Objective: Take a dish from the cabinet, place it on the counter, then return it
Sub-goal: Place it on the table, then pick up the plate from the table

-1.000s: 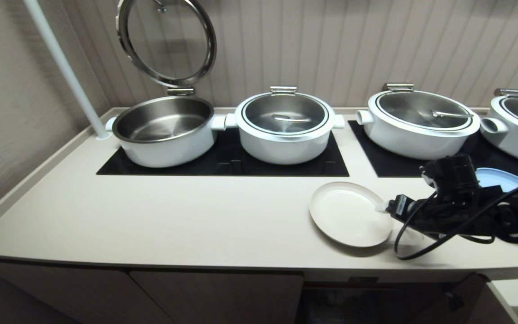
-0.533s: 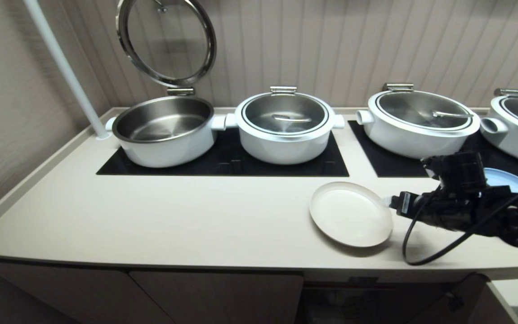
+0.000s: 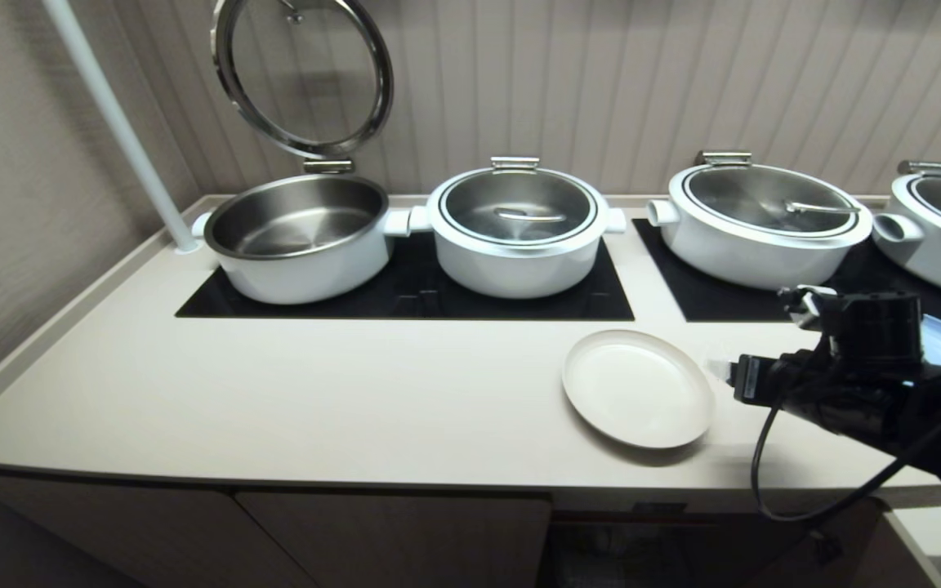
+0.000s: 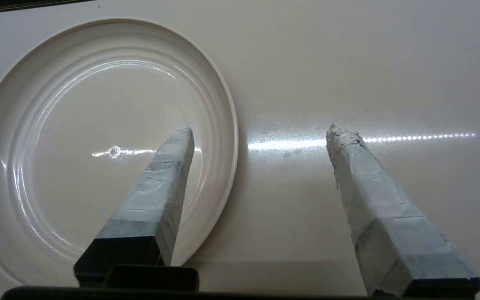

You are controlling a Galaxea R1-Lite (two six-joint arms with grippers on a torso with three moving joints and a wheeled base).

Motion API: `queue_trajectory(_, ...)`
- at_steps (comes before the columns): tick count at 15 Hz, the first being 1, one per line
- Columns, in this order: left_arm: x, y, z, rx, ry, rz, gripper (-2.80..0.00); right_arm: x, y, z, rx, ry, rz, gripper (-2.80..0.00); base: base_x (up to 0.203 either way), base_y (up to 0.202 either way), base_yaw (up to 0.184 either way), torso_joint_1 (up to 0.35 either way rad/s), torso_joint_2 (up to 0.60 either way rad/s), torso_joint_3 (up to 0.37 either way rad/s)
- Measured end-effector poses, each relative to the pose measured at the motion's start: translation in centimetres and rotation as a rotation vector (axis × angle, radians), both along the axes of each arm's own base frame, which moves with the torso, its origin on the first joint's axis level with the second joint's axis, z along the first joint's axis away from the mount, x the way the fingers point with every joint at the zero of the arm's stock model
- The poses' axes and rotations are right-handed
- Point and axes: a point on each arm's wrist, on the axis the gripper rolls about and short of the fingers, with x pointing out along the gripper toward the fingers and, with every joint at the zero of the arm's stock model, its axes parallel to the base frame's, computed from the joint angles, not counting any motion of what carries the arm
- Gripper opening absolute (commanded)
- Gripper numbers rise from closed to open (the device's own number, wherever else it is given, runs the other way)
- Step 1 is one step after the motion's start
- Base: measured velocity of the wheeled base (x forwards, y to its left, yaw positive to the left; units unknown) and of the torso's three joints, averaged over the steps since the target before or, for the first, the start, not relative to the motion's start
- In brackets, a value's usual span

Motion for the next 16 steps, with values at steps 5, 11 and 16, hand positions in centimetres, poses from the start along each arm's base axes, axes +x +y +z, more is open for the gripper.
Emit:
queue_trajectory(5,0.0,0.0,0.0,0.000,0.000,0.000,-2.80,-1.5,-0.3,0.3,0.000,-0.005,-0.001,-2.80,0.000,0.000,0.000,0.000,0.00,0.000)
queue_trajectory(11,0.0,0.0,0.0,0.000,0.000,0.000,-2.80,-3.3,-0.6,0.5,0.003,-0.006,0.002,-2.80,0.000,0.000,0.000,0.000,0.00,0.000)
queue_trajectory(16,0.0,0.0,0.0,0.000,0.000,0.000,-2.80,-5.6,-0.9,-0.3,-0.074,0.022,0.031,-2.80,0.000,0.000,0.000,0.000,0.00,0.000)
